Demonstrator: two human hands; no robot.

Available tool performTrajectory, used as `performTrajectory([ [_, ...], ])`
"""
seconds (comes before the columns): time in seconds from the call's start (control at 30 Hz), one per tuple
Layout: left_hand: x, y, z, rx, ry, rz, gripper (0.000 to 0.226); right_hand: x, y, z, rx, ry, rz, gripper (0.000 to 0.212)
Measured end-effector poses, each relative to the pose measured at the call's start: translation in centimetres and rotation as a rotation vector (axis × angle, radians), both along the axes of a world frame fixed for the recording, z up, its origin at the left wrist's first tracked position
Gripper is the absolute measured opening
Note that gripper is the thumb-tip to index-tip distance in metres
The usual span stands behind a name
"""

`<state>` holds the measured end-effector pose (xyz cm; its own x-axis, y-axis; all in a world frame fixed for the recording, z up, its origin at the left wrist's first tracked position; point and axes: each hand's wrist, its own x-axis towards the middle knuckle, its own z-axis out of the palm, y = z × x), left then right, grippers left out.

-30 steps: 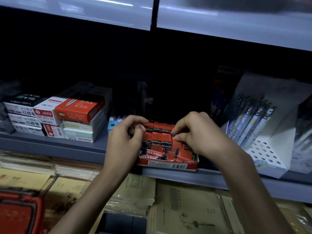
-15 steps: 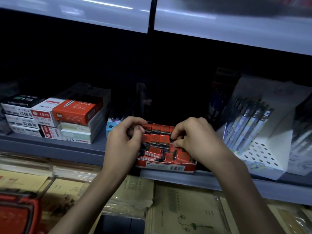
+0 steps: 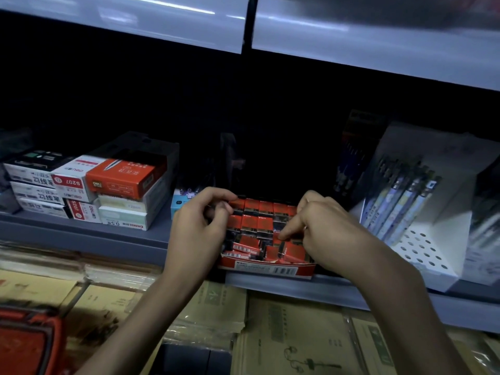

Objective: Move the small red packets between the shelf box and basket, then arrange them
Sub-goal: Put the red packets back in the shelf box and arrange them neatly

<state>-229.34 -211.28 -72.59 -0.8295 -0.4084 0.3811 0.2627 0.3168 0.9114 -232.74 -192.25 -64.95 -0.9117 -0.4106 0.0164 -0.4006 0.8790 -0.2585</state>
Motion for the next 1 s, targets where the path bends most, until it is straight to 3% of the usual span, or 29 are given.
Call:
performTrajectory([
  [0.7, 0.0, -0.1, -0.3, -0.055, -0.023, 0.018, 0.022, 0.6, 0.6, -0.4, 0.043, 0.003, -0.04, 0.066],
  [0.83, 0.0, 0.0, -0.2, -0.04, -0.015, 0.011, 0.024, 0.2, 1.3, -0.1, -0.104, -0.091, 0.015, 0.058],
  [1.0, -0.1, 0.0, -0.3, -0.015, -0.018, -0.002, 0.022, 0.3, 2.1, 1.4, -0.189, -0.164, 0.084, 0.014],
])
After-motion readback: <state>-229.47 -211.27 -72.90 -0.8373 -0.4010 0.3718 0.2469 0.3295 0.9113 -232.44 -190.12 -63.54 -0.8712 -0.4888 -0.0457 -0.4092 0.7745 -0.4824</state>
